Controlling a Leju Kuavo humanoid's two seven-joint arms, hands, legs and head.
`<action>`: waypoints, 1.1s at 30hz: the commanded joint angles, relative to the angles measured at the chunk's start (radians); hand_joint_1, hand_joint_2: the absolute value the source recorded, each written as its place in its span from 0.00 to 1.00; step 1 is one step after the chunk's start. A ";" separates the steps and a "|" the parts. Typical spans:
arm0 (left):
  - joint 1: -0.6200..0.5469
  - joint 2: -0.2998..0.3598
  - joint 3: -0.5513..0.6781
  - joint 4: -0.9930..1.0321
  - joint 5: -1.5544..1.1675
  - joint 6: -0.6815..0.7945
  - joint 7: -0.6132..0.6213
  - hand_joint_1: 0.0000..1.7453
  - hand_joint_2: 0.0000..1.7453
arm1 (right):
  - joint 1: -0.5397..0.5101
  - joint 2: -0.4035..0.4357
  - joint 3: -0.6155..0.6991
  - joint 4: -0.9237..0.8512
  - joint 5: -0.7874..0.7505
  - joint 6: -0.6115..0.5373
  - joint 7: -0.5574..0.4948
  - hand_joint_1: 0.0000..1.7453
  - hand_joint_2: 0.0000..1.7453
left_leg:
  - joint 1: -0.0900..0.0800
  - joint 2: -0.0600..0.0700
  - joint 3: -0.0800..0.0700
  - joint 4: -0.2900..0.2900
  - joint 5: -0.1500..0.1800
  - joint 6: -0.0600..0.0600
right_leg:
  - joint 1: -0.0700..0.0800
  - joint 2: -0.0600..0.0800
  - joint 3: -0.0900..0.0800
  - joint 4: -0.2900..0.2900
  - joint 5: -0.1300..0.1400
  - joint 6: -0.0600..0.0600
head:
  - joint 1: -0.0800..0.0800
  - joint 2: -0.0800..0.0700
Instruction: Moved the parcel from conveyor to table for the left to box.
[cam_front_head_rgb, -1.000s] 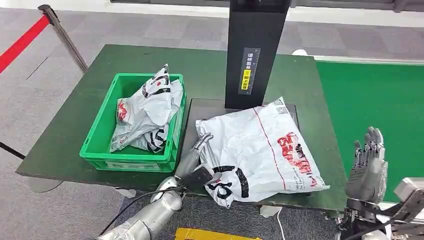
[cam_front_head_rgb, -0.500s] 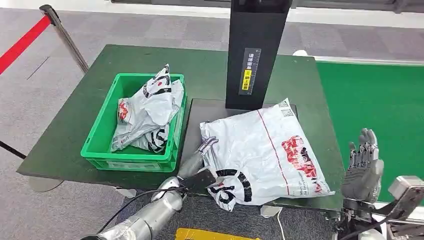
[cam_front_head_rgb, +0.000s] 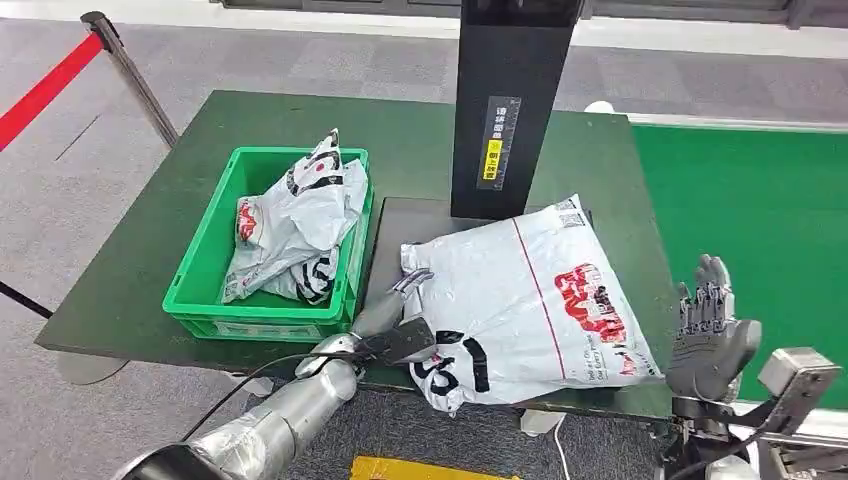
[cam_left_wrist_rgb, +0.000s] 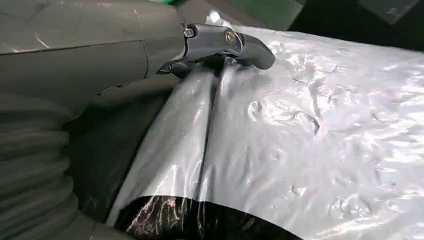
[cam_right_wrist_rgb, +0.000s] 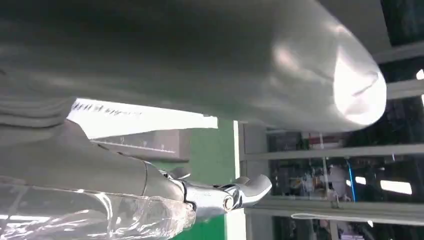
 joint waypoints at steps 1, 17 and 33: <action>-0.040 0.057 -0.042 0.095 -0.015 0.013 0.057 0.00 1.00 | -0.035 0.018 0.053 0.054 0.008 0.007 0.004 0.00 0.00 | 0.001 0.003 0.001 -0.001 0.000 0.000 | 0.001 0.003 0.000 -0.001 0.001 -0.001 | 0.000 0.000; -0.033 0.064 0.025 0.112 0.019 -0.006 0.098 1.00 1.00 | -0.030 0.011 0.069 0.047 0.014 0.011 0.005 0.00 0.00 | 0.001 0.007 0.007 -0.004 0.001 -0.001 | 0.001 0.006 0.005 -0.004 0.003 -0.001 | 0.000 0.000; -0.031 0.056 0.031 0.109 0.016 0.006 0.088 1.00 1.00 | -0.035 0.009 0.067 0.056 0.007 0.008 0.007 0.00 0.00 | 0.000 0.005 0.010 -0.003 -0.001 -0.001 | 0.001 0.004 0.008 -0.002 0.001 -0.001 | 0.000 0.000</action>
